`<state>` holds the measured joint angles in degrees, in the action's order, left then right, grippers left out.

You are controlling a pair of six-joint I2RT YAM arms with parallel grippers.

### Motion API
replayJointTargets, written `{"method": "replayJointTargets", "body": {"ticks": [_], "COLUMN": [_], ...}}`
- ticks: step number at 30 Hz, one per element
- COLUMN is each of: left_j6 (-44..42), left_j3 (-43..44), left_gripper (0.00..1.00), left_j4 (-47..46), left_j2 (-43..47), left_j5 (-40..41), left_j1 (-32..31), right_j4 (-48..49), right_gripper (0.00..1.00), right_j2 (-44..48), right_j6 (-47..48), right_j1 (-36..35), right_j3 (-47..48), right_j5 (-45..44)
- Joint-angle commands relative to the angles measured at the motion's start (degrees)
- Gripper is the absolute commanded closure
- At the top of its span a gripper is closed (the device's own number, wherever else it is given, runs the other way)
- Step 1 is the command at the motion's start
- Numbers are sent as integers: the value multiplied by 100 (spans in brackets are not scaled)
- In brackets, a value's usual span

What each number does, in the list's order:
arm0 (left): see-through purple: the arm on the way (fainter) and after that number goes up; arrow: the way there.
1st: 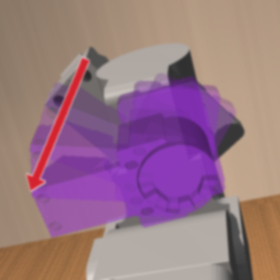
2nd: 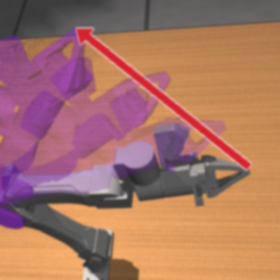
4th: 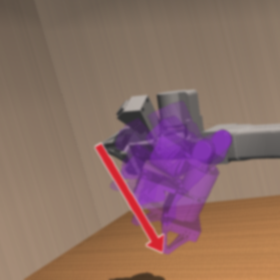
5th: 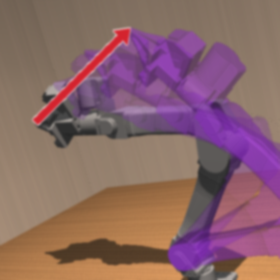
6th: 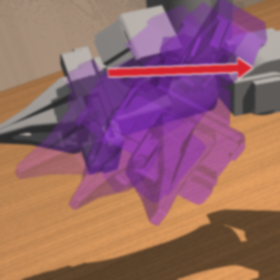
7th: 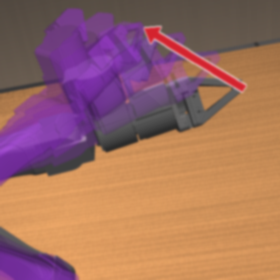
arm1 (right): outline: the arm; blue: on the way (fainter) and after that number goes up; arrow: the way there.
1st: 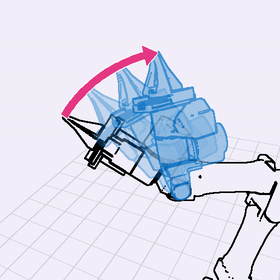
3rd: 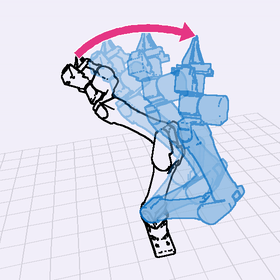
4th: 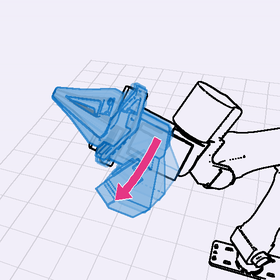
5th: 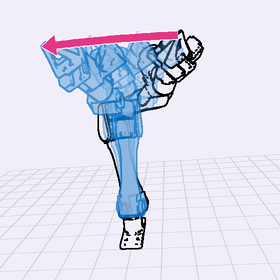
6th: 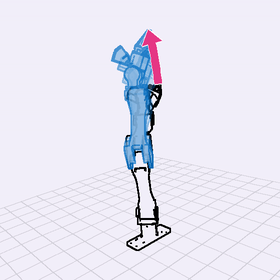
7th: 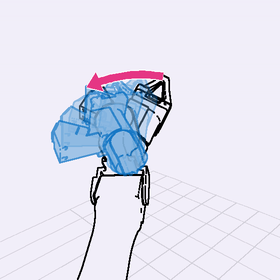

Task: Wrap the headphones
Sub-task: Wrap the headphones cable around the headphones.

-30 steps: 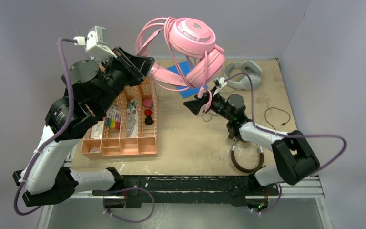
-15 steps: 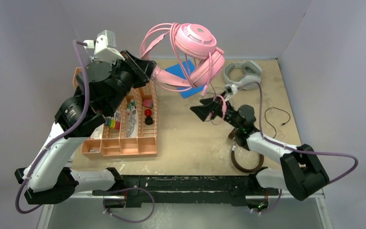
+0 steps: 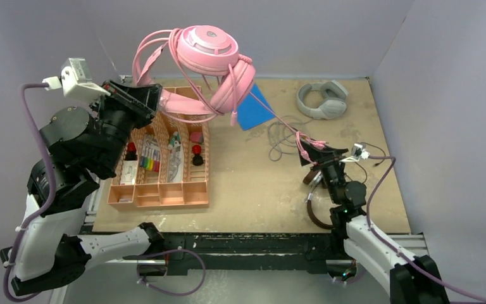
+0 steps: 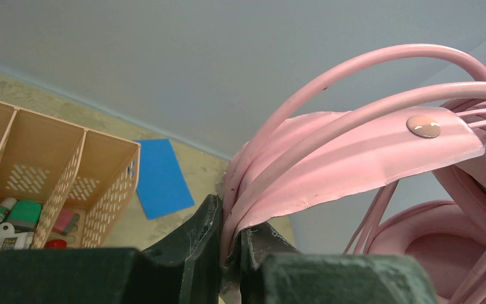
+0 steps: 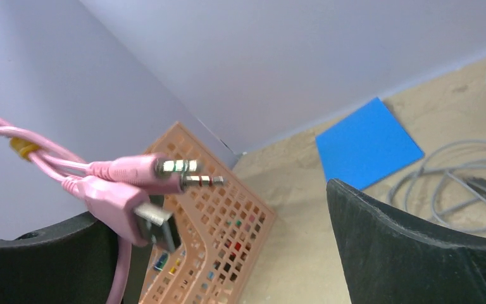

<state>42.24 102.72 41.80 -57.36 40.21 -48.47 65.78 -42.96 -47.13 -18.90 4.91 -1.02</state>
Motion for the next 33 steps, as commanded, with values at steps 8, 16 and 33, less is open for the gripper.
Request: {"method": "replayJointTargets", "body": {"ticks": [8, 16, 33], "left_j6": [270, 721, 762], "left_j3": [297, -331, -617], "left_gripper": [100, 100, 100], "left_j4": [-906, -1281, -1316], "left_j2": [-17, -492, -555], "left_j5": [298, -696, -799], "left_j1": [0, 0, 1], "right_j4": [-2111, -3128, -4330], "right_gripper": [1, 1, 8], "right_j2": [-1098, -2282, -4055], "right_j6": [2779, 2956, 2141], "right_j1": [193, 117, -194], "right_j3": [963, 2368, 4019], "right_j5": [1279, 3186, 4051]}}
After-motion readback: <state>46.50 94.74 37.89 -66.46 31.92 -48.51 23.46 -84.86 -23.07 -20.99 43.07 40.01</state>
